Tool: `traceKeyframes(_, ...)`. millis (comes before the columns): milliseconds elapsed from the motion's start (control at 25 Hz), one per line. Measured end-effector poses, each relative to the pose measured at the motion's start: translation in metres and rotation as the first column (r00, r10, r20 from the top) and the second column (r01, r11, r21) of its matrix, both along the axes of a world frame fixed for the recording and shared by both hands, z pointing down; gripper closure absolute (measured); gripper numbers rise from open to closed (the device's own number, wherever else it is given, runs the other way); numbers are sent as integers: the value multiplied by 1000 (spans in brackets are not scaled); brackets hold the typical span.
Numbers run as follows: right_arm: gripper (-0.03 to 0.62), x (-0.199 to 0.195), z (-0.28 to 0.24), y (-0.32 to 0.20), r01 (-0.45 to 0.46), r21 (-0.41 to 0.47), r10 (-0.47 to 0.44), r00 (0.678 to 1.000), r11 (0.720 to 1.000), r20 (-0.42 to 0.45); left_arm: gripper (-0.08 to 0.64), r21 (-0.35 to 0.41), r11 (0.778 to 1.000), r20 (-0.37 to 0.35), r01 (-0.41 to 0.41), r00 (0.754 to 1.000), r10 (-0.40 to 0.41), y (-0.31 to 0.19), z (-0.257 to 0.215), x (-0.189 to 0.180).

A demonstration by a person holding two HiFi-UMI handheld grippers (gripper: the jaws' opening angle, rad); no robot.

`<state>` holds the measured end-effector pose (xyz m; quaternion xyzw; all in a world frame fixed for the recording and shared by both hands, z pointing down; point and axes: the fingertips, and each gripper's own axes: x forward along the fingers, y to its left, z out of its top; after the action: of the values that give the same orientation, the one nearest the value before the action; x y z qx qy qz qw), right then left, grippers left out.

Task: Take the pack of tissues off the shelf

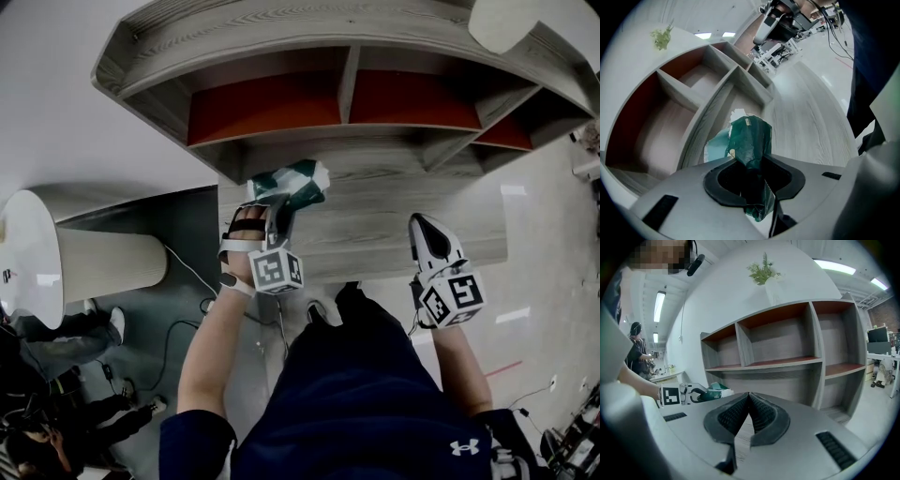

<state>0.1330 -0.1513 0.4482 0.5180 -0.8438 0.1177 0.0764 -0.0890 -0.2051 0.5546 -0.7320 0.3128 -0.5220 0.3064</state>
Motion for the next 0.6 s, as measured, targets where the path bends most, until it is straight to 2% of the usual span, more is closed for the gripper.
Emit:
traceKeyframes(320,589,10,9,-14,9,-23,-9,1000,1000,-11,440,10,1000,-5,27,1000,-27,-17,24,6)
traceKeyframes(600,589,18,18,-26,14,-43,-14,1000,999,-15,440,1,1000,3,10,1000,-10,-29,55,12)
